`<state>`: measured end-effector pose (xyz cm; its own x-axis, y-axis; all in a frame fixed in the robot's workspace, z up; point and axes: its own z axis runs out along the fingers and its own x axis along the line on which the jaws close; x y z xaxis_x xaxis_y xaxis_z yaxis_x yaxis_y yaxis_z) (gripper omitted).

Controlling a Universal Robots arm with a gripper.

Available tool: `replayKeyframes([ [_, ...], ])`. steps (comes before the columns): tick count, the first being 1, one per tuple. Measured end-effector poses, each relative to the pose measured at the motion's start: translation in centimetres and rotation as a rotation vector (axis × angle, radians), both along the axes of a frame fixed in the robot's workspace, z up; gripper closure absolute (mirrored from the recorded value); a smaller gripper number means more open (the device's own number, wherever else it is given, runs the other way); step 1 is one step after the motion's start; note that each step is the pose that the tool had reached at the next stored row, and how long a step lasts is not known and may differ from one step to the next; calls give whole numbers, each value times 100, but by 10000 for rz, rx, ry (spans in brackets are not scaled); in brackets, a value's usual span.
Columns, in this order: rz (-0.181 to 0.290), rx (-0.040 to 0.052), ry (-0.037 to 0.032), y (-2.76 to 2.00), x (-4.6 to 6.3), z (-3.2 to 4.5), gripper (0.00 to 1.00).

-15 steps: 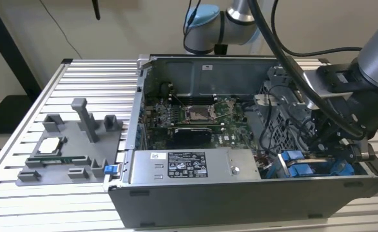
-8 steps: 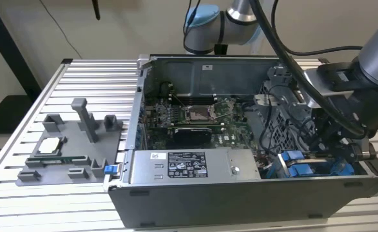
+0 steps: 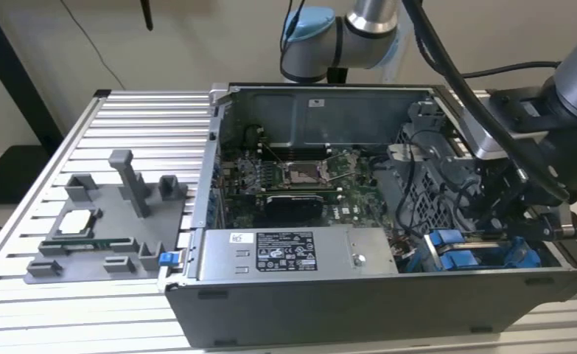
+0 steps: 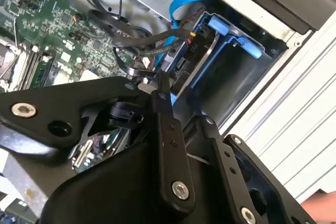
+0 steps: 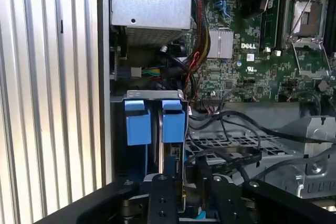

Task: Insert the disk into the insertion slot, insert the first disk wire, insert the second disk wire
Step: 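Insert the second disk wire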

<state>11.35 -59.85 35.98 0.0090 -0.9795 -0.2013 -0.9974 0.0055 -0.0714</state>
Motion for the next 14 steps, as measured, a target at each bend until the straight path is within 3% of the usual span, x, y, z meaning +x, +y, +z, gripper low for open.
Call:
replayKeyframes([
  [2, 245, 17, -70, 1, 1, -4, 0],
  [4, 430, 55, -192, 0, 1, -6, 0],
  [7, 524, 165, -347, 0, 1, -16, 0],
  [12, 520, 394, -466, 0, -3, -43, 0],
  [13, 519, 464, -489, 0, -6, -43, 100],
  [14, 518, 539, -508, 0, -7, -43, 100],
])
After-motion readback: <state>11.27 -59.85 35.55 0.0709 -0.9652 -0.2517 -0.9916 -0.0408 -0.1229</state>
